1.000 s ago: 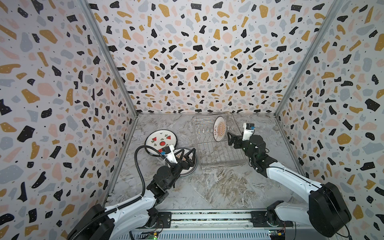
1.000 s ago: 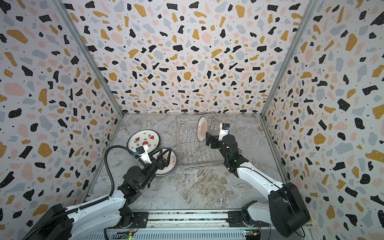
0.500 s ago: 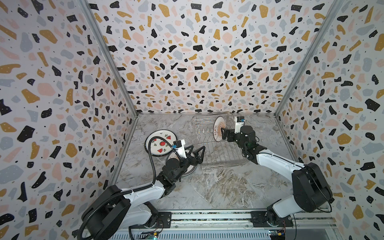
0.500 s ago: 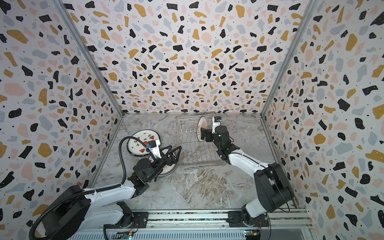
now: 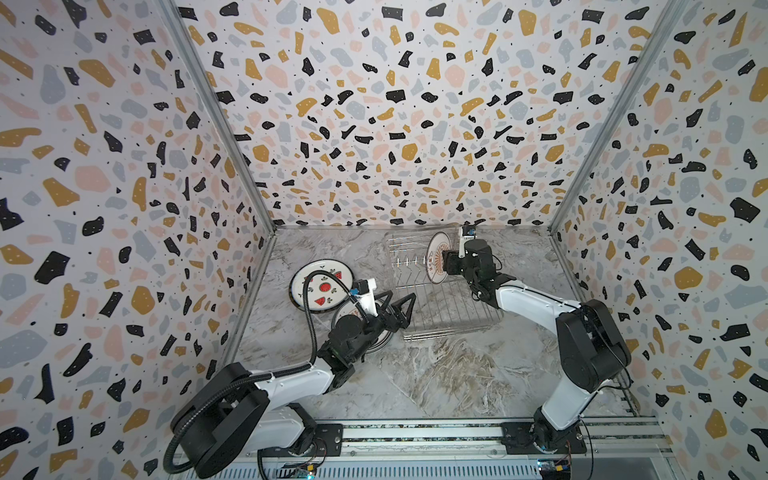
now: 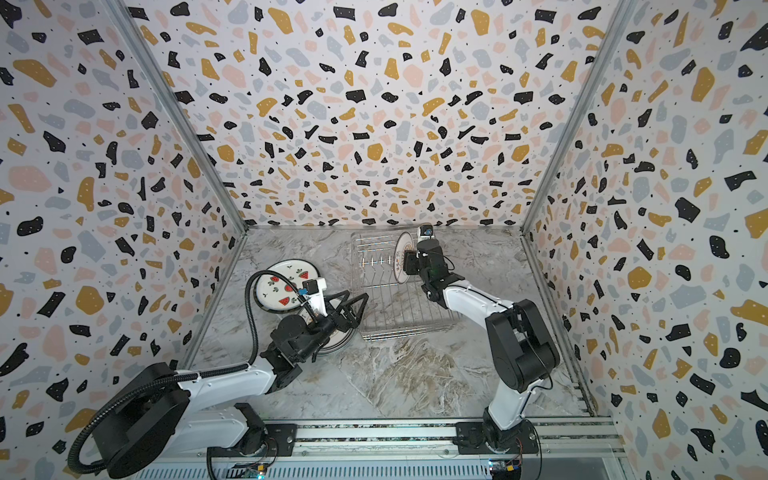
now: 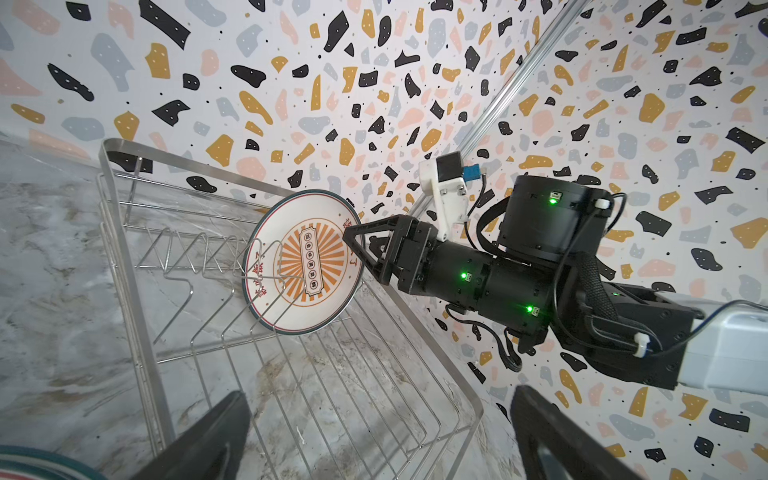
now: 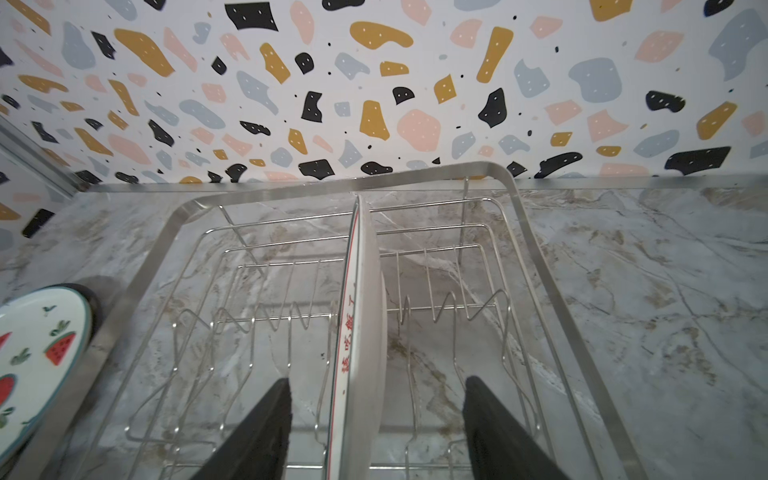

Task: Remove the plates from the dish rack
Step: 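Move the right gripper into the rack toward the last sunburst plate, then grip the last sunburst plate in the rack with the right gripper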

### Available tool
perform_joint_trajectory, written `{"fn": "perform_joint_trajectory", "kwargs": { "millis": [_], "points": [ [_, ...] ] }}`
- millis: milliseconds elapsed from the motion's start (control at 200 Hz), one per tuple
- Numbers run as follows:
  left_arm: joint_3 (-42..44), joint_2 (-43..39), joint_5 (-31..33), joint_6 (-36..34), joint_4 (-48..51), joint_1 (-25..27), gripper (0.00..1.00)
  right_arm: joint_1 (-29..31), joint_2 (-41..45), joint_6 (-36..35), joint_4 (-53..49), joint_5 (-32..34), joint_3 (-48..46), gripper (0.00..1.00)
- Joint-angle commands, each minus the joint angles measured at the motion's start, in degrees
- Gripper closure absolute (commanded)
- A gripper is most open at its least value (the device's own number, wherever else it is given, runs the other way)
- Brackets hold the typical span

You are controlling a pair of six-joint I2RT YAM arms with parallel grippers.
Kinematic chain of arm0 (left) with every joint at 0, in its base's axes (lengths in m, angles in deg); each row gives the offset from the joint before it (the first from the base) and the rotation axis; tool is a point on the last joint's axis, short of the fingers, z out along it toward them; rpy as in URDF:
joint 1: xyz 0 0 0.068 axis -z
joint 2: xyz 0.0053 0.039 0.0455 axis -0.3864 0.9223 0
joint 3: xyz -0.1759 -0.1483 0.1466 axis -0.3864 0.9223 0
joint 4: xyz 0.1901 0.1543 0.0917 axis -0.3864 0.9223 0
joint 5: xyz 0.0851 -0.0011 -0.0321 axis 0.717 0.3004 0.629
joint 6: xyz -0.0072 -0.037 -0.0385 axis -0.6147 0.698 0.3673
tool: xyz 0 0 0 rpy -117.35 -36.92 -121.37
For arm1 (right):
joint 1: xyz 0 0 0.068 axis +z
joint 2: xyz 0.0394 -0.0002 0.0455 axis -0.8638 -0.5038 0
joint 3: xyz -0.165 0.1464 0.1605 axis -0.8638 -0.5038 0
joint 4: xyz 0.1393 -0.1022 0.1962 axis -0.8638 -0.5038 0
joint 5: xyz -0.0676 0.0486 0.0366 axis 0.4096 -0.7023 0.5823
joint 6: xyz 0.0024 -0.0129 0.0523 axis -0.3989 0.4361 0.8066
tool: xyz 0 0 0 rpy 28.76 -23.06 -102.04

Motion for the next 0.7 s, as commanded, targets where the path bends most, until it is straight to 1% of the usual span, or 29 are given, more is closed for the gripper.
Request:
{"fn": "perform_joint_trajectory", "kwargs": {
  "millis": [0, 350, 410, 696],
  "points": [
    [-1.8, 1.2, -1.1, -0.2, -4.2, 0.3, 0.0, 0.6, -0.8, -0.9, -3.0, 3.6, 3.9, 0.47],
    [-1.9, 1.4, 0.3, -0.6, -2.5, 0.3, 0.0, 3.5, -5.6, -2.2, -6.8, 13.1, 9.1, 0.65],
    [-1.8, 1.4, 0.6, -0.5, -2.4, 0.3, 0.0, 3.7, -6.0, -2.2, -7.0, 13.3, 9.3, 0.66],
    [-2.2, 2.0, 0.9, -0.2, -2.0, 0.3, 0.0, 4.3, -6.3, -2.5, -7.3, 13.8, 9.6, 0.79]
  ]
}}
